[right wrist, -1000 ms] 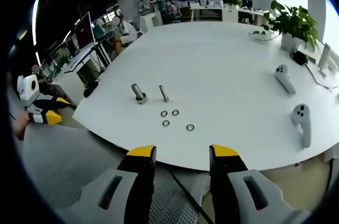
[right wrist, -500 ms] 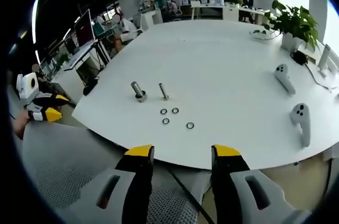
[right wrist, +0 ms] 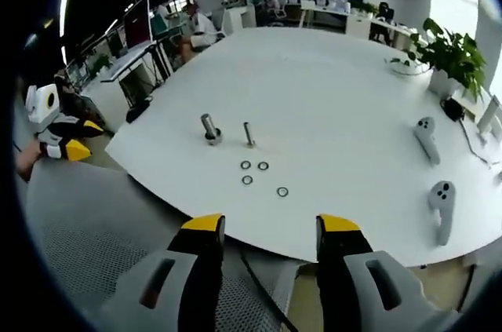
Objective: Place the washer onto the threaded stud by aligning its center hole with the stud, sliding it down to the base, and recovering from edge contact or off-axis alignment until the washer reaches the visible bottom stop.
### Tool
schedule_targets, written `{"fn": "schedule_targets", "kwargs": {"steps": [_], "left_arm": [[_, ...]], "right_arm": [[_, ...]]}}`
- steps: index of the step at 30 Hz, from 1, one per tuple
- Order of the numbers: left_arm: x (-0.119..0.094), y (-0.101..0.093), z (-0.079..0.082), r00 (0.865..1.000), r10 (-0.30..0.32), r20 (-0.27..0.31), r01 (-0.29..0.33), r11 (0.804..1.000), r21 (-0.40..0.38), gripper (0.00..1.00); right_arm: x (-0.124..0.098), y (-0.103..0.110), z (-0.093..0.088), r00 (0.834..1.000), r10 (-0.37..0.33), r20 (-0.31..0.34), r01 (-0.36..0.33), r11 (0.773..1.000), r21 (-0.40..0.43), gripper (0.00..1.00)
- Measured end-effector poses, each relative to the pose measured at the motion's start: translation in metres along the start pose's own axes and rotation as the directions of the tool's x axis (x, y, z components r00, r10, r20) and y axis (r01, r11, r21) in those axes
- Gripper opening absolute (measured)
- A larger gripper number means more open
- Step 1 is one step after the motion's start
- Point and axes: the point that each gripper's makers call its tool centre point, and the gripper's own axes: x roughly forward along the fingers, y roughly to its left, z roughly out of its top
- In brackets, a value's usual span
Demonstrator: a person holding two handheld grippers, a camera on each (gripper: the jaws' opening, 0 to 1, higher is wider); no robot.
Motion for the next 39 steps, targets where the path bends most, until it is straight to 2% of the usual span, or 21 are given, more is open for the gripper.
{"fn": "schedule_targets", "kwargs": {"steps": [5,8,14,19,23,28,39], "left_arm": [[0.000,0.000,0.000,1.000,0.001,0.001,-0.001,1.000,-0.002,0.36],[0.000,0.001,0.001,1.000,0.001,0.003,-0.001,1.000,-0.002,0.36],[0.000,0.001,-0.001,1.000,0.003,-0.002,-0.003,1.000,-0.006,0.36],[0.001,0.000,-0.002,1.000,-0.001,-0.012,0.001,1.000,-0.002,0.36],[0.001,0.001,-0.003,1.000,-0.001,-0.015,0.000,1.000,-0.007,0.36],[0.001,0.000,-0.003,1.000,-0.003,-0.013,0.003,1.000,-0.005,0.36],[0.001,0.003,-0.003,1.000,0.007,-0.015,-0.007,1.000,-0.012,0.36]], "right_arm": [[0.005,0.000,0.005,1.000,0.009,-0.022,-0.010,0.999,-0.048,0.48],[0.009,-0.002,0.012,0.999,0.031,-0.018,-0.031,0.999,-0.021,0.48],[0.024,-0.009,0.017,0.998,0.030,-0.051,-0.033,0.998,-0.053,0.48],[0.037,-0.008,0.026,0.998,0.037,-0.048,-0.038,0.999,-0.021,0.46],[0.047,-0.008,0.026,0.997,0.033,-0.067,-0.036,0.998,-0.045,0.42],[0.058,-0.009,0.024,0.997,0.035,-0.075,-0.036,0.999,-0.018,0.43],[0.074,-0.012,0.014,0.993,0.031,-0.117,-0.034,0.999,-0.022,0.43]]}}
